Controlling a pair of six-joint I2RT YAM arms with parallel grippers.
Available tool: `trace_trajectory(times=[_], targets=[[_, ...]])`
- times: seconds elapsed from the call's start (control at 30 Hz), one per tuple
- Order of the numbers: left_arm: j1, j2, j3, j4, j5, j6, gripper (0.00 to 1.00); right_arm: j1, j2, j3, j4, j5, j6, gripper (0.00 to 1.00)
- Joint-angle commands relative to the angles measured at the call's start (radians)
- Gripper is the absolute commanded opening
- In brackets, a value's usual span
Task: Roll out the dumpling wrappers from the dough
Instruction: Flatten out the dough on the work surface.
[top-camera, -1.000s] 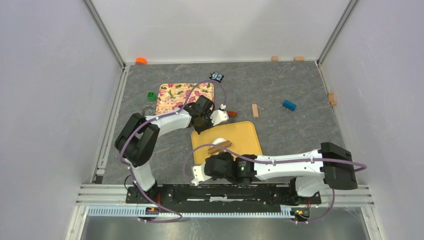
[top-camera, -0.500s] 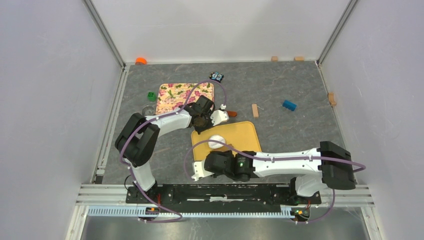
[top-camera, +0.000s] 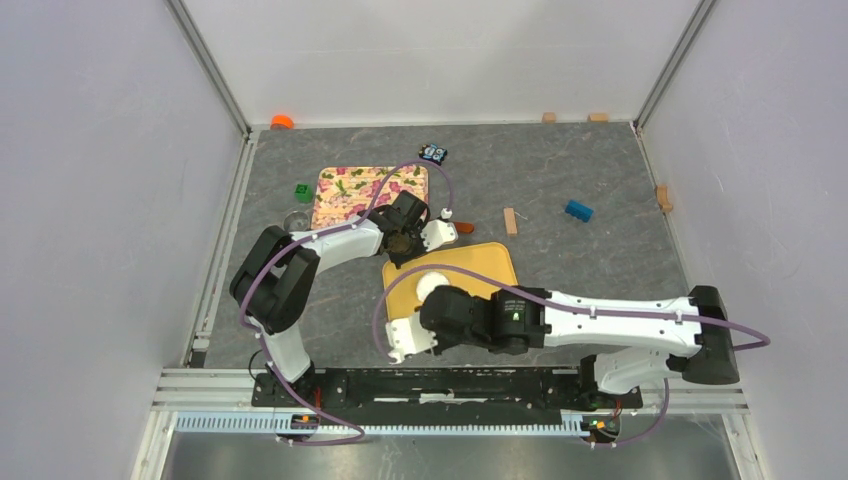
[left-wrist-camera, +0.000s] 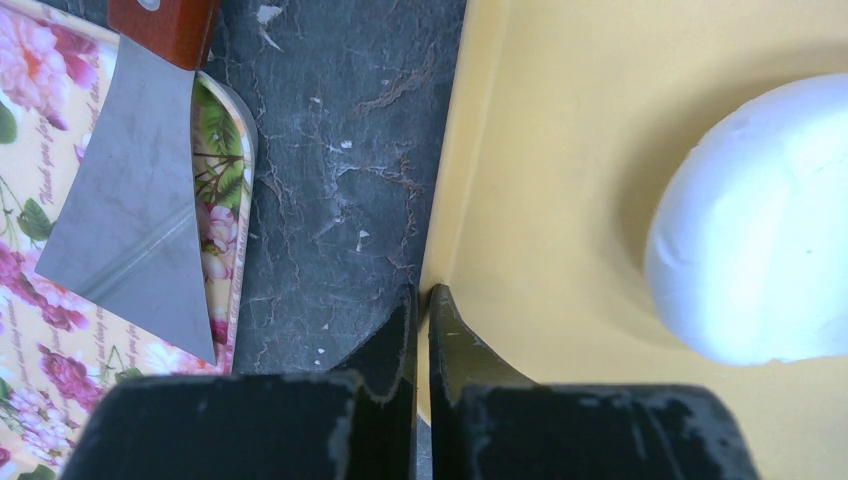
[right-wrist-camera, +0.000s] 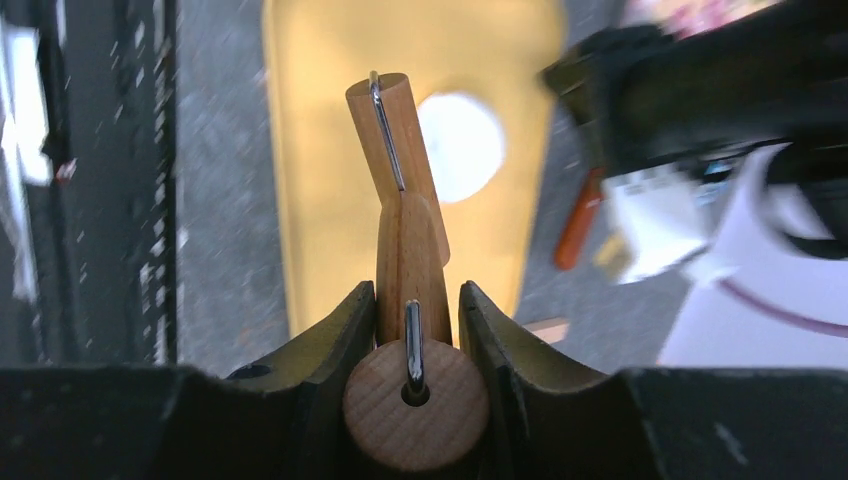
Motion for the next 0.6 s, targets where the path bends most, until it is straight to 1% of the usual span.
trace_trajectory(times=[0.0,0.1,0.2,0.27,0.43,0.57], targets=[[0.002,0.116,-0.063,-0.003,-0.016,0.025,0.02,-0.026,0.023,0.174,0.088,0.082,-0.167,0.00],[0.002,0.117,-0.063,-0.003,-0.016,0.025,0.02,-0.068,0.080,0.185,0.118,0.086,-0.249,0.00],[0.002,0.117,-0.063,-0.003,-0.016,0.024,0.02,-0.100,0.155,0.167,0.094,0.086,-0.282,0.00],[0.002,0.115,-0.064,-0.003,-0.015,0.025,0.02,-0.115,0.185,0.129,0.107,0.089,-0.291,0.00],[0.002,0.115,-0.063,-0.003,-0.016,0.024,0.02,-0.151,0.196,-0.022,0.207,0.033,-0.277,0.00],[0.001,0.115,-0.065,-0.003,-0.017,0.024,0.02,-0.140,0.200,-0.100,0.156,-0.014,-0.204,0.00]])
